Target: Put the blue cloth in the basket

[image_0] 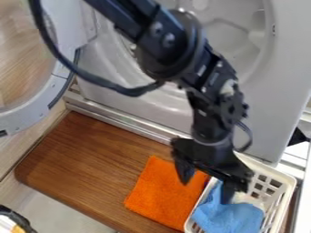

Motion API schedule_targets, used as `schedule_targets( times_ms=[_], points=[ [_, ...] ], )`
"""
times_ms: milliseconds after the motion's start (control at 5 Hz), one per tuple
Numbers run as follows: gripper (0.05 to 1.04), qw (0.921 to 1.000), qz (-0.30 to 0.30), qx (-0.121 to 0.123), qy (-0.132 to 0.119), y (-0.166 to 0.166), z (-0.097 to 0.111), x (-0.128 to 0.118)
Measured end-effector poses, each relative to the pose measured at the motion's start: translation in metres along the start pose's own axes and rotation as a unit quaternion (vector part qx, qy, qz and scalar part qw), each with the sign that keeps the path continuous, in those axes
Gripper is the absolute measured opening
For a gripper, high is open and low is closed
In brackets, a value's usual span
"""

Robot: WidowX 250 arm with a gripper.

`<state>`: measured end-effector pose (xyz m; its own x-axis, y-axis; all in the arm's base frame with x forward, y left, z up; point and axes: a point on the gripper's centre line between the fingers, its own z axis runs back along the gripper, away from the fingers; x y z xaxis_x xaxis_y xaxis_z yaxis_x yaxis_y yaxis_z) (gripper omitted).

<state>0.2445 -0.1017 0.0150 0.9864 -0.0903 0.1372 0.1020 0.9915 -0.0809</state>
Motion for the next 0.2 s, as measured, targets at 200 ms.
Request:
schedule_targets(
  times_ms=[200],
  points=[
    [1.0,0.9997,0.015,0.019,0.001,0.0072,-0.0003,-0.0006]
  ],
)
